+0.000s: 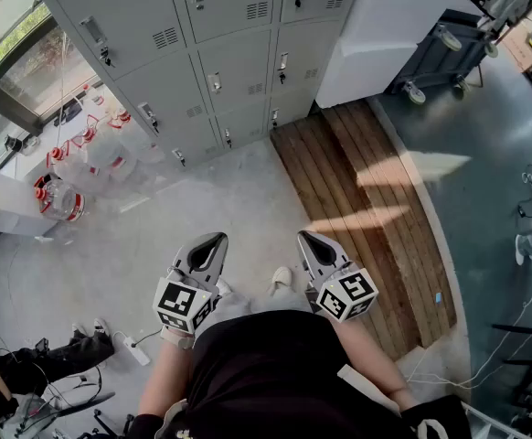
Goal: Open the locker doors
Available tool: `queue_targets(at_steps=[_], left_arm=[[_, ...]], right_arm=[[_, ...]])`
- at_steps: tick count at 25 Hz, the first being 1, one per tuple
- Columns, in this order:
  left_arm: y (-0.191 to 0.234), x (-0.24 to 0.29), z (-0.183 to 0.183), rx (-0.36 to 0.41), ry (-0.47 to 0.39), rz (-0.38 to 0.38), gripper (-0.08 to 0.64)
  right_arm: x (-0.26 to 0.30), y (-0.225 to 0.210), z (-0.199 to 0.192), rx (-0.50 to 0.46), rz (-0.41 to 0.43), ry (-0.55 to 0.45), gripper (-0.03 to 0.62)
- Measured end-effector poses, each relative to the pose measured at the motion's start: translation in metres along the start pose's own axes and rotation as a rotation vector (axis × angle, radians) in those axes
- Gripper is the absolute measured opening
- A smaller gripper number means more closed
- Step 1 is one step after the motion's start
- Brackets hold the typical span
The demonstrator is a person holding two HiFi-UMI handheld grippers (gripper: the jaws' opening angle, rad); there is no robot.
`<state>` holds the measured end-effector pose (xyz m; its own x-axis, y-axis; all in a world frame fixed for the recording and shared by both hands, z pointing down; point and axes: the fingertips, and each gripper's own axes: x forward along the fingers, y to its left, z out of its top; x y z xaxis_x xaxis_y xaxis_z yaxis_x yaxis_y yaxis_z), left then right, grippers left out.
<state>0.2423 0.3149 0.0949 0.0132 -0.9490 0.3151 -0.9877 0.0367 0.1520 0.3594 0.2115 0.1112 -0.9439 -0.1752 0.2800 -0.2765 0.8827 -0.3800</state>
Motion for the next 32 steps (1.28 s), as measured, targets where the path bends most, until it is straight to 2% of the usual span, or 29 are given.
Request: queue_targets(at_steps=[8, 15, 20, 23, 27, 32], left_arm=[[0.040, -0.060, -0.019, -0.029, 0.004, -0.005, 0.020], [0.096, -0.126, -0.040, -0.071, 0.001, 0.044, 0.020], [0.140, -0.162, -0.064, -0.105, 0.017, 0.111, 0.020], [0.160, -0.169, -0.077, -0.138, 0.034, 0.125, 0.020], [0.187, -0.158, -0.080, -0.123, 0.060, 0.118, 0.020], [0.228, -0.103, -0.077, -0.105, 0.088, 0.092, 0.020]], right_arm=[[0.032, 0.069, -0.018, -0.006, 0.014, 0.019, 0.028], [0.076, 0.120, -0.031, 0.002, 0.008, 0.027, 0.028], [0.116, 0.140, -0.045, 0.012, 0.005, 0.065, 0.028], [0.134, 0.141, -0.051, 0.009, -0.003, 0.079, 0.028], [0.166, 0.127, -0.059, 0.037, -0.029, 0.095, 0.028], [0.232, 0.081, -0.051, 0.028, -0.039, 0.112, 0.029]])
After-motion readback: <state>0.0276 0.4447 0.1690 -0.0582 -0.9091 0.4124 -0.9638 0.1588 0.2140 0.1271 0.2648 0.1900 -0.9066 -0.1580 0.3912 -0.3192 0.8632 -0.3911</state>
